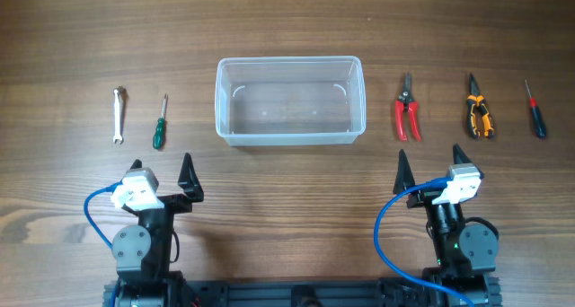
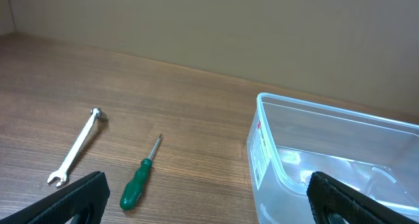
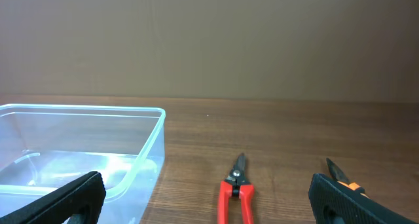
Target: Pack container
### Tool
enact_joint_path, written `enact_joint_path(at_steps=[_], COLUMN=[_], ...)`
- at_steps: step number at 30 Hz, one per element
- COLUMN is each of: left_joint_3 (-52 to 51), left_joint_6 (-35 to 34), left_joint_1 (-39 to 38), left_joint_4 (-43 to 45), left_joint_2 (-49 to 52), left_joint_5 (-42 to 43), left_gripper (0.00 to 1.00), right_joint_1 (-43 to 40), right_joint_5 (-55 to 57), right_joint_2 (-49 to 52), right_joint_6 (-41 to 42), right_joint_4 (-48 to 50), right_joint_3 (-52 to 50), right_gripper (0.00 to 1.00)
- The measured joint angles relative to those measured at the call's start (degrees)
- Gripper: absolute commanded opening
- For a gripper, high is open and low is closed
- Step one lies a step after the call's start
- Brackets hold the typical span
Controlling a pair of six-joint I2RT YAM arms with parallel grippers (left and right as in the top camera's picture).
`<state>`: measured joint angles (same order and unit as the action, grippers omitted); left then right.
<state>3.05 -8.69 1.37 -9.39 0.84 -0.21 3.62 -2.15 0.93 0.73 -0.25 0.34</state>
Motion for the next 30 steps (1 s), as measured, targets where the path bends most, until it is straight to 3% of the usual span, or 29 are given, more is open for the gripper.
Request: enact_joint_path(at_steps=[22,30], left_joint_3=[0.0,0.0], left_joint_6=[0.0,0.0], left_joint_1=[0.0,0.0], left_joint_4=[0.0,0.0], left_joint_2=[0.0,0.0], left_joint_5=[0.0,0.0], left_gripper=[1.00,1.00], right_joint_1=[0.0,0.0], right_joint_5=[-0.1,-0.9], right_joint_2=[0.0,0.0], right_joint_6=[0.4,20.6], right_joint_4=[0.0,0.0], right_joint_3=[0.0,0.0], right_gripper=[1.00,1.00])
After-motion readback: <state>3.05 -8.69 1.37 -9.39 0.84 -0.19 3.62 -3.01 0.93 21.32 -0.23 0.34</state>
